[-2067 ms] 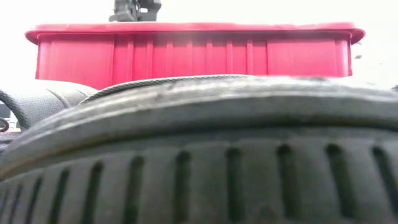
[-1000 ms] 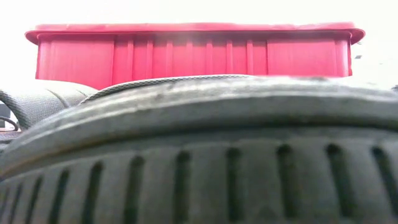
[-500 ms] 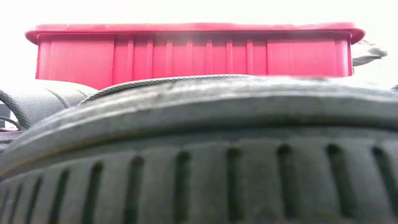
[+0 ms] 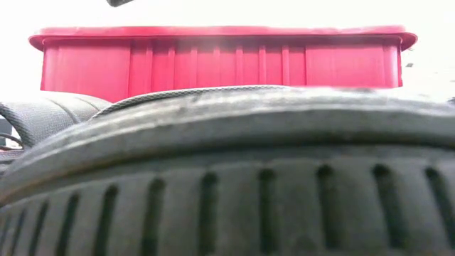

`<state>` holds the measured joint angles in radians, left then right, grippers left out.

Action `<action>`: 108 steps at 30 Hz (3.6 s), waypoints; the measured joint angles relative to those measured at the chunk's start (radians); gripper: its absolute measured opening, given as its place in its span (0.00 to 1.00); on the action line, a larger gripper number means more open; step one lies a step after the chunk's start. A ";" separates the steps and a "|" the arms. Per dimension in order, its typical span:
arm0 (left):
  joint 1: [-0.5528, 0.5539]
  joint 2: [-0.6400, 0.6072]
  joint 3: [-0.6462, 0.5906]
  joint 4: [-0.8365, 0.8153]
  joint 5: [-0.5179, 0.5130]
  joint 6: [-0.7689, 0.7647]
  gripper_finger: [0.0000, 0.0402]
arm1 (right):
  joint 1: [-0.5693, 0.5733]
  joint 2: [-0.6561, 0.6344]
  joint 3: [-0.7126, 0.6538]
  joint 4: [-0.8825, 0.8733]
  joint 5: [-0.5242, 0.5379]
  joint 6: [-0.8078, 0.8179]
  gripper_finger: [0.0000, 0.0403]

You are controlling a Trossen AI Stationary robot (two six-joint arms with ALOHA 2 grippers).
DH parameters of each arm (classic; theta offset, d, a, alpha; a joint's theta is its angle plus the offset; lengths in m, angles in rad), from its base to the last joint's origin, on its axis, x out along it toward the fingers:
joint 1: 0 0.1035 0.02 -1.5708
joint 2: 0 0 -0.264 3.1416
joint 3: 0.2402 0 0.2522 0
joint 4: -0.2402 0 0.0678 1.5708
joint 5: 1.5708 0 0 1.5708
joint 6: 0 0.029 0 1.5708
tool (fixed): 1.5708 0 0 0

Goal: Pick and place slides into bin
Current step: Put the black slide into the red bin

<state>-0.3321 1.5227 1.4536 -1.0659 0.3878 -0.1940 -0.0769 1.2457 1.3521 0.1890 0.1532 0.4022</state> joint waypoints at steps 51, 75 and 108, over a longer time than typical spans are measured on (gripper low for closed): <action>-0.096 0.106 -0.552 0.855 0.107 -0.336 0.56 | 0.000 0.000 0.000 -0.016 -0.054 0.087 0.66; -0.094 0.128 -0.552 0.878 0.171 -0.287 0.03 | 0.000 0.000 0.000 -0.015 -0.054 0.079 0.66; -0.062 -0.346 -0.496 0.740 0.153 -0.444 0.01 | 0.000 0.000 0.000 -0.019 -0.050 0.018 0.66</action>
<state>-0.3944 1.1762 0.9574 -0.3264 0.5407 -0.6382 -0.0769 1.2461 1.3518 0.1700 0.1035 0.4202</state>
